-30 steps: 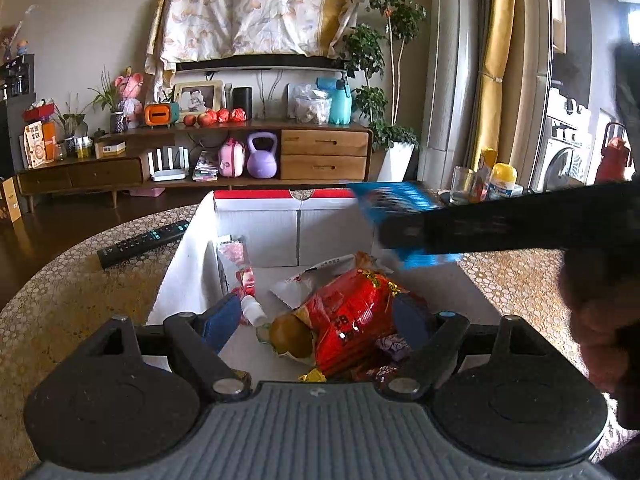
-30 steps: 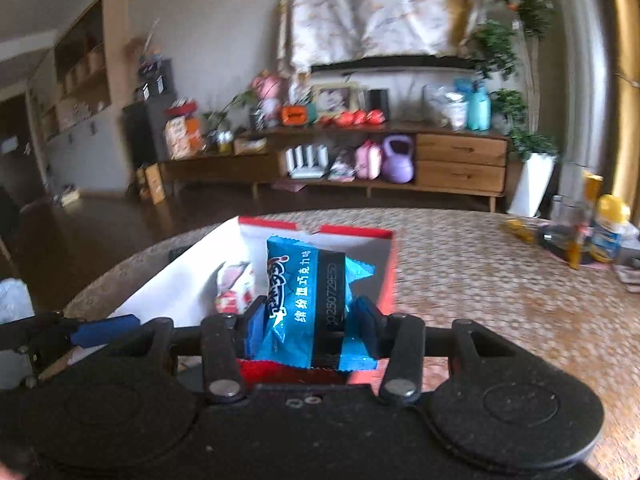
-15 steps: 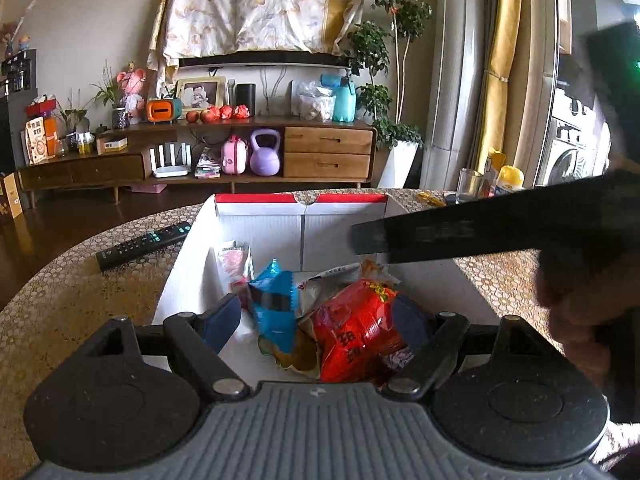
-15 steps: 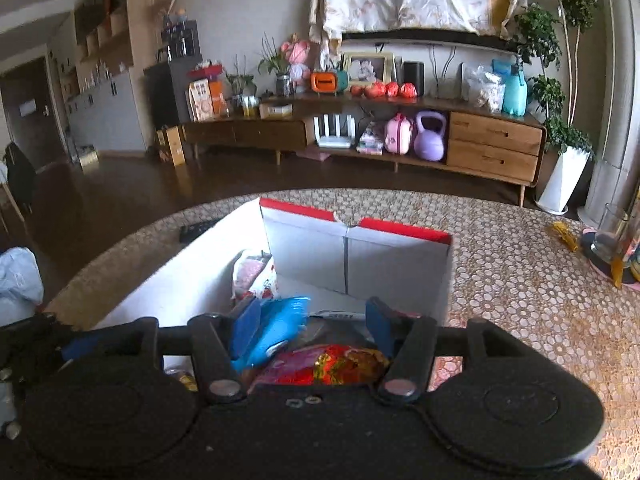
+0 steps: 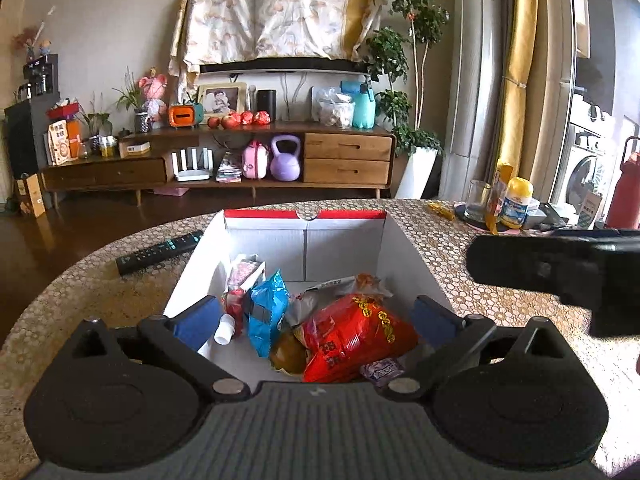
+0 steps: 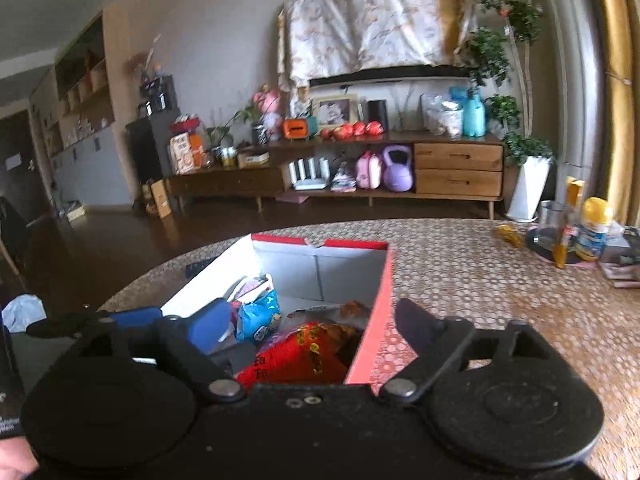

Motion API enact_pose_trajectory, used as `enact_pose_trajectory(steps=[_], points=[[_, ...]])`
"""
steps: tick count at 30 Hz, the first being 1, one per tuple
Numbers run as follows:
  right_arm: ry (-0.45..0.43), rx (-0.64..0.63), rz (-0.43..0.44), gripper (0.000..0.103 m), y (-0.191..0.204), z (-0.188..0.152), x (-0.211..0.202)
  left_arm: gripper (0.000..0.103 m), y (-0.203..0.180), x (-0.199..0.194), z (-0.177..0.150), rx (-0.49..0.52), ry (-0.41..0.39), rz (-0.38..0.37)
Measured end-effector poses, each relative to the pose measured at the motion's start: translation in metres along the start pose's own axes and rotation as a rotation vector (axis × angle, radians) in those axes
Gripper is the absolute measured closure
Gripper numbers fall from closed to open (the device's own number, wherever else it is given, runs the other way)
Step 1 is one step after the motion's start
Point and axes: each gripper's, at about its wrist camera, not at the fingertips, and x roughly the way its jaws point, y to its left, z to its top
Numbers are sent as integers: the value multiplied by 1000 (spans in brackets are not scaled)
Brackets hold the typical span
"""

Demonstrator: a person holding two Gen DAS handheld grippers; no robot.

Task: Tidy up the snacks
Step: 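Open the right tool to drop the blue bag into the box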

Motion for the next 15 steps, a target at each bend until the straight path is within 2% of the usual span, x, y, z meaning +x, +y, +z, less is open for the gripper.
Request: enact_pose_trajectory(steps=[1, 15], points=[[-5, 7, -4, 0, -1, 0, -4, 0, -2, -2, 0, 2, 1, 6], [-18, 82, -68, 0, -27, -11, -26, 0, -17, -16, 4, 39, 8, 52]])
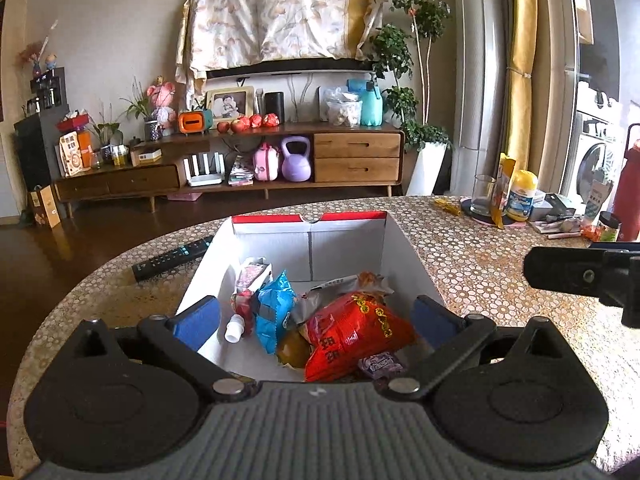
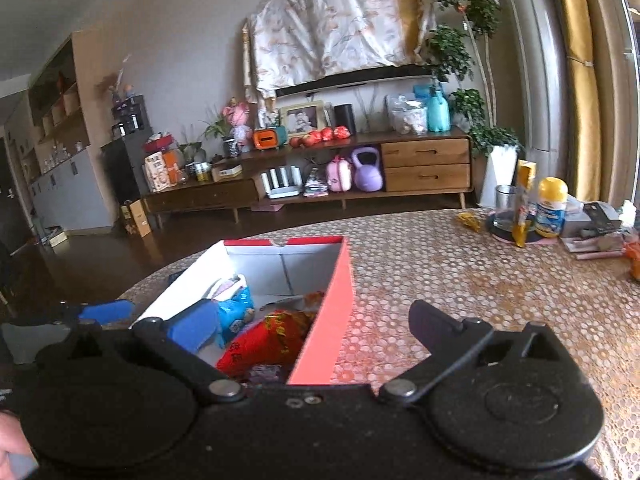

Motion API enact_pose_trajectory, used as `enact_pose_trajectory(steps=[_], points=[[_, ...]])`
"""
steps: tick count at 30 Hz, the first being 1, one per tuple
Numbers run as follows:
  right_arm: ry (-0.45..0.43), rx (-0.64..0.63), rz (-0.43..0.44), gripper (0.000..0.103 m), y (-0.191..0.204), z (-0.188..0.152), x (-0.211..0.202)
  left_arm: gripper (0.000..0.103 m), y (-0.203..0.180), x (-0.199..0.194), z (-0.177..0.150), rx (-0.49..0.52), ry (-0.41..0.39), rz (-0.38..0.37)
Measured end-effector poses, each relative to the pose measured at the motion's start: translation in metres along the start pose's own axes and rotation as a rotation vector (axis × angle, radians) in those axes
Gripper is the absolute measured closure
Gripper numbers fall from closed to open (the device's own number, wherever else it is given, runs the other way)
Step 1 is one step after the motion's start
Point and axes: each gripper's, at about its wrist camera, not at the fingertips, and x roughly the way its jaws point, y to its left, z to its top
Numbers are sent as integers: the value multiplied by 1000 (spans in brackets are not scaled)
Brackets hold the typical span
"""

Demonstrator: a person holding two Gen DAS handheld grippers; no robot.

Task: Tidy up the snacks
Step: 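Open the right tool to drop the blue bag into the box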

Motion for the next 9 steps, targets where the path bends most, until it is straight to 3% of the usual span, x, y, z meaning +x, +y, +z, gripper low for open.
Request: enact_pose_trajectory(steps=[9], points=[[25, 22, -36, 0, -12, -11, 2, 0, 4, -1, 2, -17, 5, 18]])
